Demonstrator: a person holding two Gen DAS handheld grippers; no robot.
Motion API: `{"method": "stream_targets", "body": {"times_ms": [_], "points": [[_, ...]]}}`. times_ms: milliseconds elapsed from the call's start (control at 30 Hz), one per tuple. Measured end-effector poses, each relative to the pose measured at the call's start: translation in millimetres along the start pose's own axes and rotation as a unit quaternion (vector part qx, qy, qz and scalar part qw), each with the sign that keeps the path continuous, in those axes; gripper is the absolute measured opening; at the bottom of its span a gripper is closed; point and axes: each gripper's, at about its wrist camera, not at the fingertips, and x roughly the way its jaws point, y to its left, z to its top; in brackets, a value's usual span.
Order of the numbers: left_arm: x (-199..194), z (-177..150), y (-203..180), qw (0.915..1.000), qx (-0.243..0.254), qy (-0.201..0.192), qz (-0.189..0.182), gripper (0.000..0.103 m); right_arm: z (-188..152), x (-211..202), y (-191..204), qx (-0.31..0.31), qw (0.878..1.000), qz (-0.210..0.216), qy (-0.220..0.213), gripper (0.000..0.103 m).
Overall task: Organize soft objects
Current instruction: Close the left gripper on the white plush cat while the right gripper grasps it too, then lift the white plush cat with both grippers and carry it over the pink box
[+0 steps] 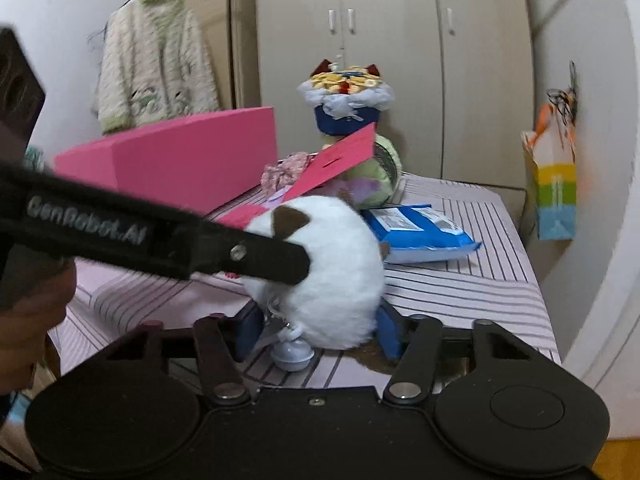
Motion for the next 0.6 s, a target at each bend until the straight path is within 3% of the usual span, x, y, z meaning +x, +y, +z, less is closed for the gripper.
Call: {"method": "stream_targets", "body": {"times_ms": [333, 600], "points": [[-22, 3, -8, 0.9996, 0.017, 0.015, 0.017, 0.049, 8, -10, 25, -0.018, 1.0, -0.014, 0.008, 0.059], [-48, 10, -10, 0.9964, 0.032, 0.061, 0.049, 0.049, 29, -12, 52, -0.031, 0.997, 0.005, 0.071, 0.058]]}}
